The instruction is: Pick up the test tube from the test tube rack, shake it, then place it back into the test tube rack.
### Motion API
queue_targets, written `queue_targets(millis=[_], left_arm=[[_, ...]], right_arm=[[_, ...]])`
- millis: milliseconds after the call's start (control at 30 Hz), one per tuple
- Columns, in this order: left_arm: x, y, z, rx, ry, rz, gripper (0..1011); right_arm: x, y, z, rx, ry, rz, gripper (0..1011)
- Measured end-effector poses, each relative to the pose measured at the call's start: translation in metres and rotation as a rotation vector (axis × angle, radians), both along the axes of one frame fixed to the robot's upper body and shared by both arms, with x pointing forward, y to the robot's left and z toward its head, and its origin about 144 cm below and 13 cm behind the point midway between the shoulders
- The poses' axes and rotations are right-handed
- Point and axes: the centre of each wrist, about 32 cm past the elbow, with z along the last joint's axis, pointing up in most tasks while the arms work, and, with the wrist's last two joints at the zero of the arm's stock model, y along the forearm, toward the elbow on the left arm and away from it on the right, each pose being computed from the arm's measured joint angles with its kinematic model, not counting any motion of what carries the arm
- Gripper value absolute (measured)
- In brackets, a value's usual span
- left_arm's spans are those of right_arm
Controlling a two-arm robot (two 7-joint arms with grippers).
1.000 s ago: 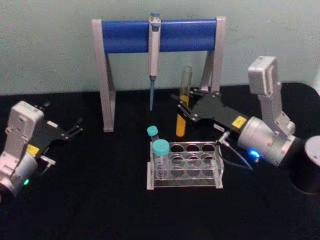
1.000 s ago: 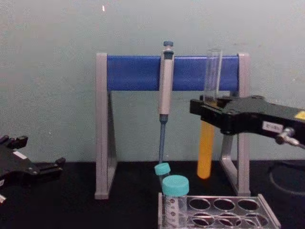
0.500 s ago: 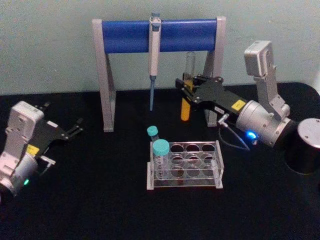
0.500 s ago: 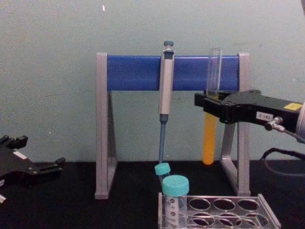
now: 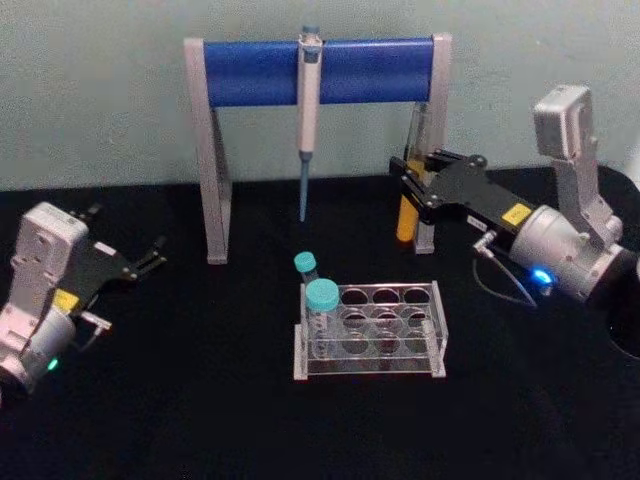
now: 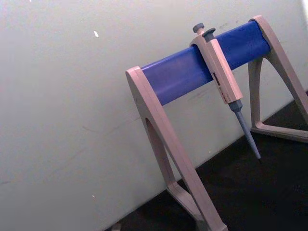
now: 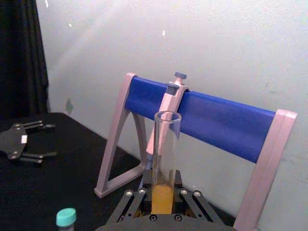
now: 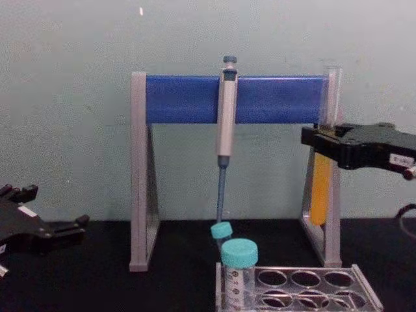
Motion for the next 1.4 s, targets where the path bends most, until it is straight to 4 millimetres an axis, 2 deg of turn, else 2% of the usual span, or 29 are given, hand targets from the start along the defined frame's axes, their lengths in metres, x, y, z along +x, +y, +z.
queue_targets(millis=[267,467,633,1400], left_arm=[[0.0,0.0,0.0,0.0,0.0,0.0,1001],[0.0,0.0,0.0,0.0,0.0,0.0,1001],[0.0,0.0,0.0,0.0,0.0,0.0,1001],[0.0,0.0,0.0,0.0,0.0,0.0,1001]], right_arm=[[-0.021,-0.004,-0.001,0.002,-0.002,0.016,232],[-0.035,0.002,-0.003,0.013,0.009,0.05,232],[-0.038,0.007,-0.004,0.014,0.013,0.062,232],[-0.037,0.004,-0.004,0.012,0.009,0.065,232]])
